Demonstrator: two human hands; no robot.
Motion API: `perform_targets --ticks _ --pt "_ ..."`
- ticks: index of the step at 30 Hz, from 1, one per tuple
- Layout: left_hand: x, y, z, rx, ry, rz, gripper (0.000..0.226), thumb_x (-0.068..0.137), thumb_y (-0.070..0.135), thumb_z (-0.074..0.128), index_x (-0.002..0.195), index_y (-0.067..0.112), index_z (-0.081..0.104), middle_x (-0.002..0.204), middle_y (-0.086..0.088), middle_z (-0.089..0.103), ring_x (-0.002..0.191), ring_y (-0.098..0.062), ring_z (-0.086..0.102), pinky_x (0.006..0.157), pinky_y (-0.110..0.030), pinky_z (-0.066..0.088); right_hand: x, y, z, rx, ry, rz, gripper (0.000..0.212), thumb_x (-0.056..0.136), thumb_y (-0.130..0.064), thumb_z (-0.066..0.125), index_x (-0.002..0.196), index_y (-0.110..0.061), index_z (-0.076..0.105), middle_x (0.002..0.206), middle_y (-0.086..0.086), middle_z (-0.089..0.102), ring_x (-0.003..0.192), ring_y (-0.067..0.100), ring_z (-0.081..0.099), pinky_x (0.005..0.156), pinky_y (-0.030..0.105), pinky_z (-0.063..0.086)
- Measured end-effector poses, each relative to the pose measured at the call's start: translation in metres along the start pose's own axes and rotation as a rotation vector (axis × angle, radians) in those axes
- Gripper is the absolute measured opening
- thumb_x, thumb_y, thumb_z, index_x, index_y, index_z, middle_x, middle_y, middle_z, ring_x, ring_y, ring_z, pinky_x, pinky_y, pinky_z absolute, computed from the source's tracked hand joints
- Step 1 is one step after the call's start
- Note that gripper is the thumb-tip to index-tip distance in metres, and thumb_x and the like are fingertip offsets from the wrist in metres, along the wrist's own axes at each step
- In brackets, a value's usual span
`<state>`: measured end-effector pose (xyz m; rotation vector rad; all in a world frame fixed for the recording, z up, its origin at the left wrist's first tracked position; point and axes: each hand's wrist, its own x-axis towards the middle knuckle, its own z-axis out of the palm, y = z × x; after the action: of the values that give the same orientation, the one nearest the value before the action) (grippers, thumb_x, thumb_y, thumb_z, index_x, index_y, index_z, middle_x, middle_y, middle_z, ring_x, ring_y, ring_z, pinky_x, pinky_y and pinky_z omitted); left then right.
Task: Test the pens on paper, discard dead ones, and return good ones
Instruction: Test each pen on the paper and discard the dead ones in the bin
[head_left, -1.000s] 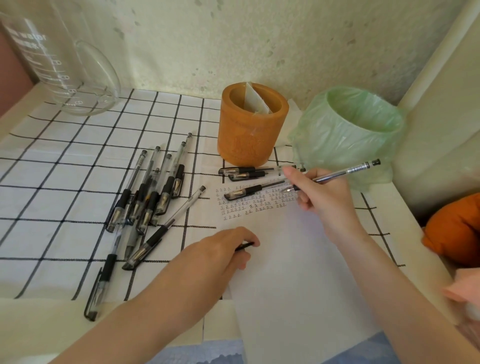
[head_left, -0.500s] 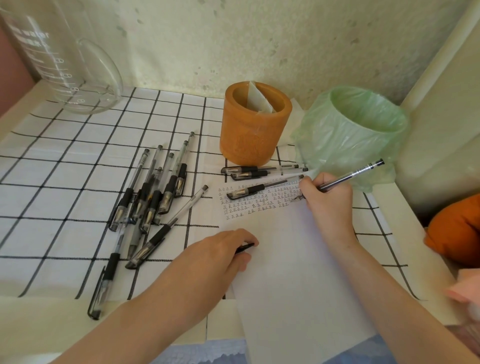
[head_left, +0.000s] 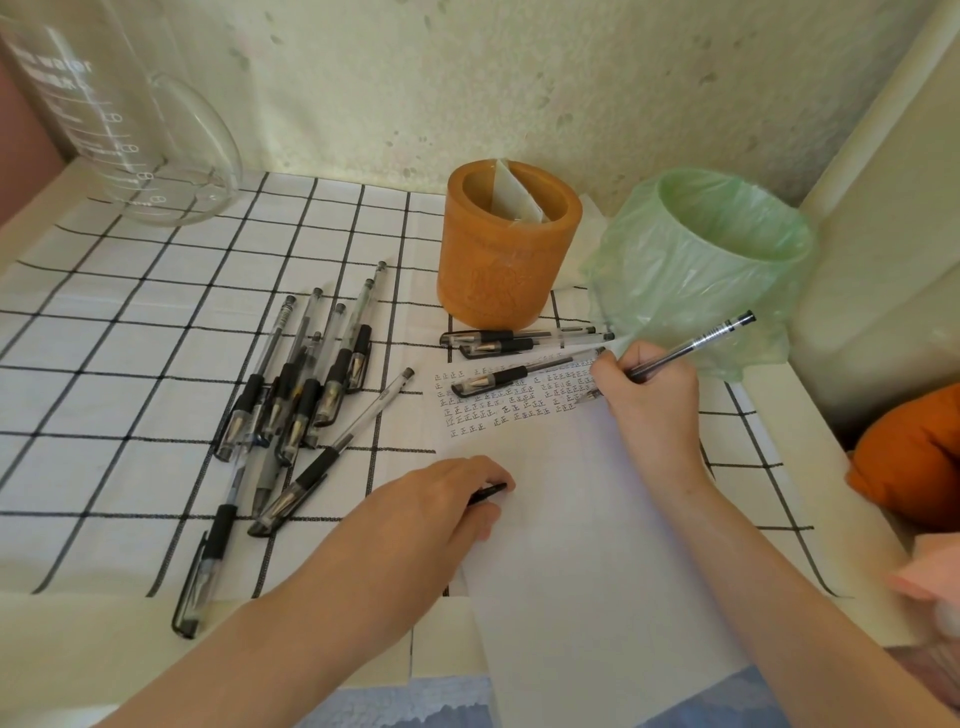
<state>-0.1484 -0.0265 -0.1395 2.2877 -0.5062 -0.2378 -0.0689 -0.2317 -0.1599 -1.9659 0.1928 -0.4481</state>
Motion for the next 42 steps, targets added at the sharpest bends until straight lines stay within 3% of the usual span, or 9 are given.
perform_targets --ticks 3,7,11,16,22,27,33,37,42 --pt "-0.0001 0.0005 0.0001 0.0 0.0 0.003 0.025 0.097 0.031 0.037 0.118 0.041 0.046 0.083 0.029 0.045 0.079 0.013 0.045 0.073 0.0 0.032 -0.0002 -0.0002 -0.0002 0.005 0.003 -0.001 0.033 0.082 -0.001 0.059 0.058 0.0 0.037 0.054 0.006 0.029 0.052 0.01 0.026 0.046 0.018 0.024" --pt "-0.0001 0.0006 0.0006 0.001 0.012 0.005 0.025 0.097 0.031 0.037 0.119 0.041 0.046 0.085 0.027 0.047 0.084 0.008 0.048 0.074 -0.001 0.032 0.0009 0.0014 -0.0008 0.009 -0.01 0.016 0.033 0.082 -0.002 0.06 0.06 0.004 0.037 0.055 0.012 0.033 0.054 0.016 0.029 0.048 0.024 0.025" --pt "0.0008 0.0008 0.0003 0.005 0.005 0.001 0.025 0.098 0.03 0.037 0.118 0.041 0.046 0.082 0.027 0.047 0.078 0.012 0.046 0.071 0.0 0.033 0.0015 0.0016 0.0001 -0.004 -0.012 0.016 0.032 0.082 -0.002 0.06 0.06 0.007 0.037 0.056 0.014 0.035 0.054 0.019 0.03 0.048 0.026 0.025" --pt "0.0006 0.0008 0.0 0.004 0.007 0.002 0.025 0.098 0.03 0.037 0.118 0.041 0.046 0.082 0.027 0.046 0.077 0.013 0.046 0.071 0.0 0.033 0.0006 -0.0007 -0.0005 -0.017 -0.013 0.015 0.03 0.079 0.002 0.059 0.06 0.008 0.037 0.055 0.009 0.03 0.051 0.01 0.026 0.044 0.018 0.023" --pt "0.0011 0.0018 -0.0002 0.015 0.011 0.003 0.026 0.098 0.03 0.036 0.12 0.04 0.045 0.082 0.026 0.046 0.074 0.012 0.045 0.07 0.001 0.033 0.0009 0.0007 -0.0007 0.009 -0.01 0.023 0.03 0.08 -0.001 0.06 0.06 0.007 0.039 0.056 0.012 0.034 0.055 0.018 0.029 0.047 0.024 0.024" --pt "0.0005 0.0026 -0.001 0.013 0.002 -0.008 0.026 0.098 0.029 0.036 0.12 0.04 0.045 0.081 0.026 0.046 0.072 0.012 0.045 0.069 0.001 0.033 0.0009 0.0004 0.0003 -0.01 -0.008 0.006 0.03 0.08 -0.001 0.06 0.059 0.005 0.039 0.053 0.006 0.032 0.052 0.011 0.028 0.046 0.018 0.025" --pt "0.0007 0.0028 -0.0012 0.009 -0.006 -0.014 0.026 0.098 0.029 0.036 0.12 0.039 0.045 0.08 0.025 0.046 0.07 0.014 0.045 0.068 -0.001 0.034 0.0004 0.0006 -0.0005 0.002 -0.01 0.01 0.031 0.08 0.0 0.059 0.061 0.008 0.037 0.056 0.012 0.033 0.055 0.018 0.029 0.045 0.02 0.024" --pt "0.0003 0.0025 -0.0008 0.007 -0.001 -0.013 0.026 0.098 0.029 0.036 0.12 0.04 0.045 0.08 0.024 0.047 0.072 0.01 0.046 0.071 -0.002 0.035 0.0008 0.0004 -0.0013 0.035 -0.02 0.029 0.032 0.081 -0.001 0.058 0.057 -0.003 0.038 0.055 0.011 0.032 0.056 0.019 0.03 0.046 0.022 0.024" --pt "0.0005 0.0023 -0.0004 0.008 -0.009 -0.018 0.026 0.098 0.029 0.036 0.12 0.04 0.045 0.082 0.025 0.047 0.072 0.01 0.046 0.068 -0.001 0.034 0.0003 -0.0004 0.0001 -0.008 -0.021 0.006 0.031 0.08 0.0 0.059 0.058 0.006 0.038 0.055 0.011 0.033 0.053 0.013 0.029 0.046 0.018 0.025"
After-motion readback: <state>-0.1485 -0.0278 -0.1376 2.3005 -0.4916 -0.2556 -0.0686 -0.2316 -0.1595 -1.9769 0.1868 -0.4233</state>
